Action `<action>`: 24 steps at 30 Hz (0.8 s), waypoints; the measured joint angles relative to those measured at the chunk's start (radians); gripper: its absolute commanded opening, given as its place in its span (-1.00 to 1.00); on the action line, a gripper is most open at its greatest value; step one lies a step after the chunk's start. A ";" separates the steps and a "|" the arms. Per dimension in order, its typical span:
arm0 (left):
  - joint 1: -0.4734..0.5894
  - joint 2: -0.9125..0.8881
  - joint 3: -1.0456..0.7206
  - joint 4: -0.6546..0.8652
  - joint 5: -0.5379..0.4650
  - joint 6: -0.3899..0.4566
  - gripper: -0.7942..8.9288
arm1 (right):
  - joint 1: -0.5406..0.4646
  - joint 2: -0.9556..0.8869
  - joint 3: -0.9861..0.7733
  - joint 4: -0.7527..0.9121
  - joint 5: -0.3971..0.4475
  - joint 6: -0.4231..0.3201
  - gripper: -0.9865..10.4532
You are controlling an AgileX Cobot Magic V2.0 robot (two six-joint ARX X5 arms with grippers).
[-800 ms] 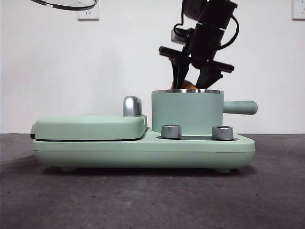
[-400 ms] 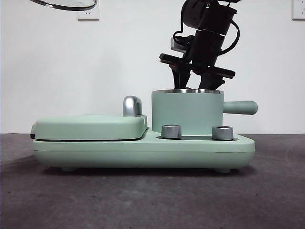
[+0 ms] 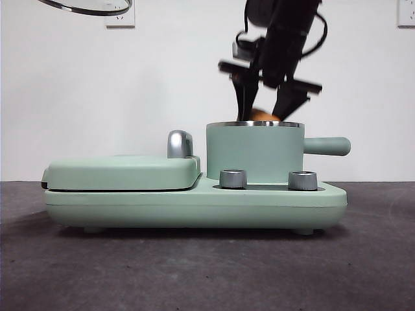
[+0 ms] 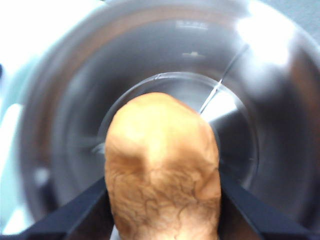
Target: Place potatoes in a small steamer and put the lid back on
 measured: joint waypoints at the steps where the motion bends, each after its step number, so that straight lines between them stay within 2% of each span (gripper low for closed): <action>1: 0.000 0.000 -0.003 0.000 0.000 0.000 -0.82 | 0.000 0.000 0.031 -0.026 0.000 0.000 -0.19; 4: 0.000 0.000 -0.014 0.000 0.000 0.000 -0.82 | -0.001 0.000 0.139 -0.128 0.000 0.000 -0.05; 13: 0.000 0.000 -0.051 0.003 0.000 0.000 -0.82 | 0.000 -0.001 0.343 -0.333 0.000 -0.019 -0.05; 16: 0.000 0.000 -0.052 0.004 0.000 -0.002 -0.82 | 0.000 -0.003 0.426 -0.352 0.005 -0.024 -0.05; 24: -0.035 0.000 -0.052 0.006 0.000 -0.003 -0.82 | 0.000 -0.197 0.410 -0.353 0.058 -0.050 -0.05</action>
